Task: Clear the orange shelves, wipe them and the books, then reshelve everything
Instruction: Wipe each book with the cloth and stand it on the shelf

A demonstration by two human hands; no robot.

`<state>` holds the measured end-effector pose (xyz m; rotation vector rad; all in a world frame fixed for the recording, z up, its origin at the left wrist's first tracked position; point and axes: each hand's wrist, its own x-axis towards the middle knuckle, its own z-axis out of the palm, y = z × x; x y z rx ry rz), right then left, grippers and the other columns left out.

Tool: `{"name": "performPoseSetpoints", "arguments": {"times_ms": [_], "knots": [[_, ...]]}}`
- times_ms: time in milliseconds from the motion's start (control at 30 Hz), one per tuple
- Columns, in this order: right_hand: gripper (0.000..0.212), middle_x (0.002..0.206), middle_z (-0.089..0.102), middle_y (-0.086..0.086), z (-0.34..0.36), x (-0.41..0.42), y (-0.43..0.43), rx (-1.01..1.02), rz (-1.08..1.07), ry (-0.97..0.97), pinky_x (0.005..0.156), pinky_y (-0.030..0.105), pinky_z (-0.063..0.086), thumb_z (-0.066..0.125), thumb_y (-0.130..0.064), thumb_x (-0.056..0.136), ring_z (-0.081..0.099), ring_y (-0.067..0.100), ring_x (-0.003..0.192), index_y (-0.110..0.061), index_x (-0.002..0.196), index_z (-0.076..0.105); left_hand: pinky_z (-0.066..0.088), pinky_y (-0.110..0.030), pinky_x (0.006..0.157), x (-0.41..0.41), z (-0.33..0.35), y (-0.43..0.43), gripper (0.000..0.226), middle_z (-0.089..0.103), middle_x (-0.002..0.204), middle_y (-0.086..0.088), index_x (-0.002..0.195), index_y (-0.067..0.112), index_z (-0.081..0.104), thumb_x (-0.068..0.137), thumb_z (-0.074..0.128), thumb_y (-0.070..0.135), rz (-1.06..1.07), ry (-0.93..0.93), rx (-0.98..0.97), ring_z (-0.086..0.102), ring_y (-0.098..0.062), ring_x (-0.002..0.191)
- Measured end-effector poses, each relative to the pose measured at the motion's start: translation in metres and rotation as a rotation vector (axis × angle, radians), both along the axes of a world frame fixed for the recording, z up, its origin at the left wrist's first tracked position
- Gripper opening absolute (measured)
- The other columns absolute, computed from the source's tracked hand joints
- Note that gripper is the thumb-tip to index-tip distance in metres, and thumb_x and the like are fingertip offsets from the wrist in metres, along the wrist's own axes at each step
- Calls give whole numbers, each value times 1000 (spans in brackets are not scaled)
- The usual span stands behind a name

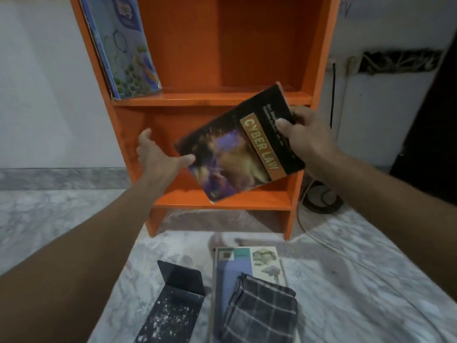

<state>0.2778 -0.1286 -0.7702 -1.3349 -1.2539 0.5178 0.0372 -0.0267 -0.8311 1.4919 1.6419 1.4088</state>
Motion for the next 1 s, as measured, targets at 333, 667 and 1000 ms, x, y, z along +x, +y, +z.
{"name": "performPoseSetpoints", "arguments": {"times_ms": [333, 667, 1000], "knots": [[23, 105, 67, -5, 40, -26, 5, 35, 74, -672, 80, 36, 57, 65, -30, 90, 65, 14, 95, -23, 113, 65, 55, -28, 74, 21, -12, -43, 14, 75, 99, -11, 102, 5, 70, 89, 69, 9, -528, 45, -119, 72, -25, 91], [57, 121, 57, -1, -39, -25, 5, -127, 110, 14, 69, 15, 49, 70, -16, 87, 58, 16, 106, -12, 138, 44, 55, -38, 88, -1, 26, -47, 12, 73, 105, -4, 101, 19, 68, 93, 64, 11, -426, -295, -15, 69, -22, 100], [62, 111, 62, 5, -38, -82, 38, -109, 81, -13, 81, 32, 56, 83, -43, 66, 63, 18, 97, -19, 116, 55, 55, -41, 92, -36, 47, -40, 12, 75, 103, 1, 103, 24, 67, 95, 62, 17, -516, -332, 3, 69, -19, 102]]}}
